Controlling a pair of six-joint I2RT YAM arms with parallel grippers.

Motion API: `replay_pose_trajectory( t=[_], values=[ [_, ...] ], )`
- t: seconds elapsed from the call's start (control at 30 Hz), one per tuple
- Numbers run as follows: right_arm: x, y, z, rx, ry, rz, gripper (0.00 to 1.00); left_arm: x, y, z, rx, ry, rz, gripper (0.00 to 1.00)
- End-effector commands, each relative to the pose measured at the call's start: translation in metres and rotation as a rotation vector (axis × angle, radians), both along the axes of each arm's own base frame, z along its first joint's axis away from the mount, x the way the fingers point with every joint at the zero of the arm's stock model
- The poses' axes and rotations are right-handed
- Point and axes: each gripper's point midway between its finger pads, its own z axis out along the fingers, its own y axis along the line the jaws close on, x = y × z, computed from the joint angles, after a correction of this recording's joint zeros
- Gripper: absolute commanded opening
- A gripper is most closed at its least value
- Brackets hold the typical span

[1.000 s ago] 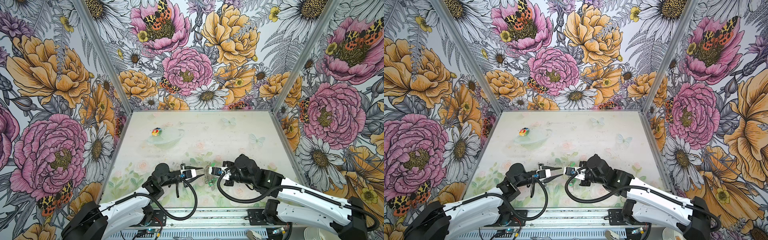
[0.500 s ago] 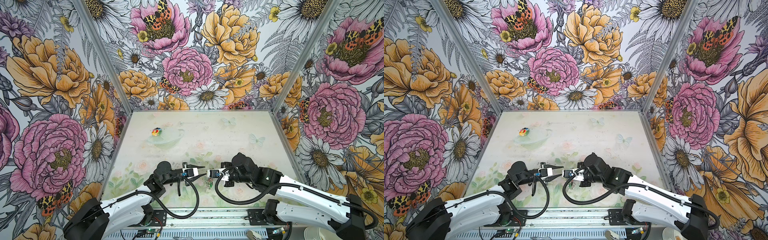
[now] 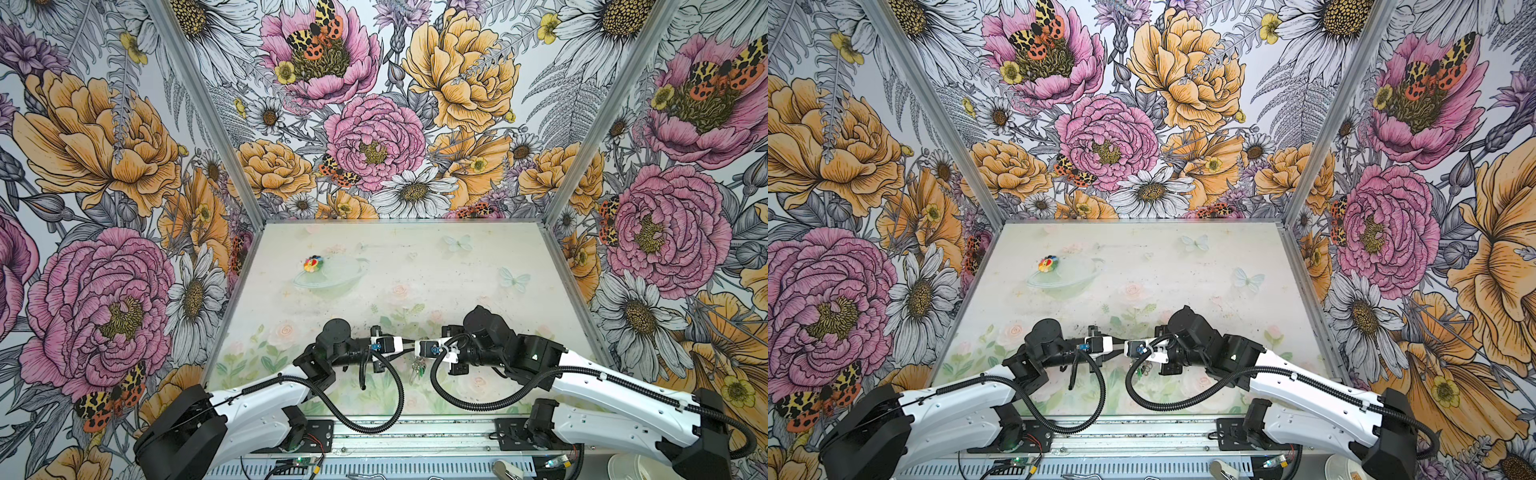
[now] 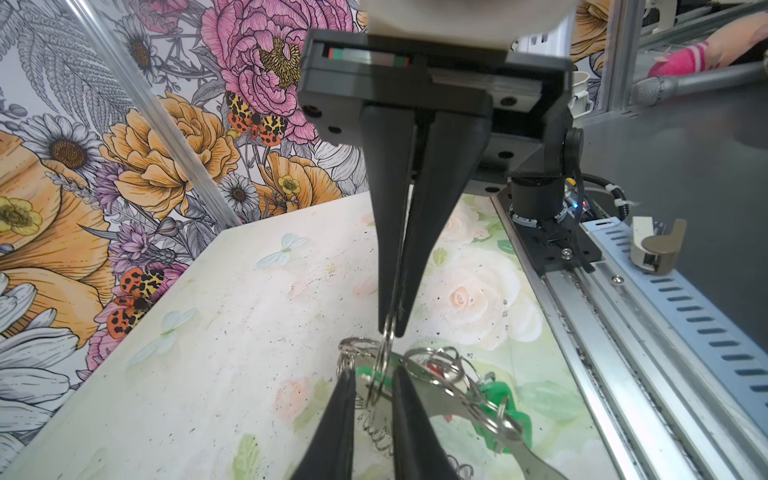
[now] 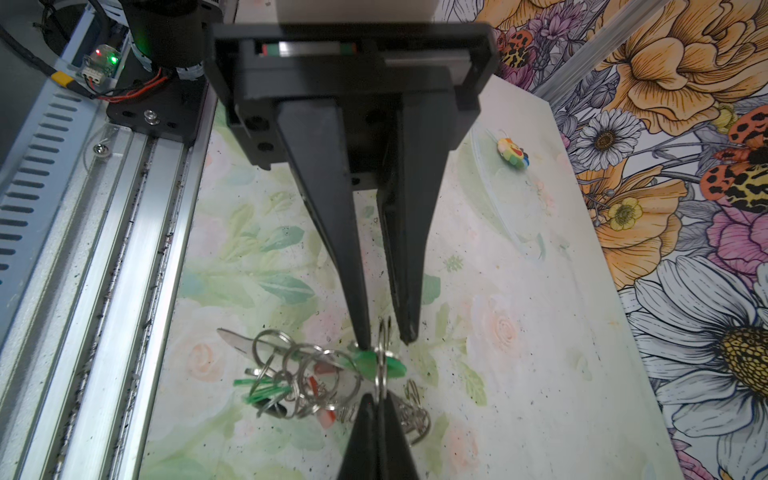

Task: Put the keys on the keyring

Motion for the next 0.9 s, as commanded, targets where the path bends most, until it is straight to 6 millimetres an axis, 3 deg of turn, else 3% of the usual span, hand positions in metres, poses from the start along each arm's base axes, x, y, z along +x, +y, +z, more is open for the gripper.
replay_pose_trajectory(
  t=[0.0,0.13,0.47,0.6,0.87],
  values=[
    [0.003,0.008,0.032,0.125,-0.024,-0.002,0.00,0.005,-0.001,0.001,0.000,0.000,0.028,0.11],
    [0.011,0.010,0.036,0.177,-0.011,-0.040,0.00,0.006,-0.002,-0.001,-0.001,0.010,0.041,0.05],
    [0.035,0.016,0.050,0.358,0.032,-0.169,0.00,0.009,-0.006,-0.009,0.012,-0.004,0.093,0.06],
    [0.035,0.018,0.057,0.444,0.057,-0.166,0.00,0.009,-0.006,-0.010,0.014,-0.001,0.094,0.12],
    [0.031,0.019,0.045,0.414,0.069,-0.133,0.00,0.017,0.005,0.005,-0.055,0.007,0.154,0.20]
  ],
)
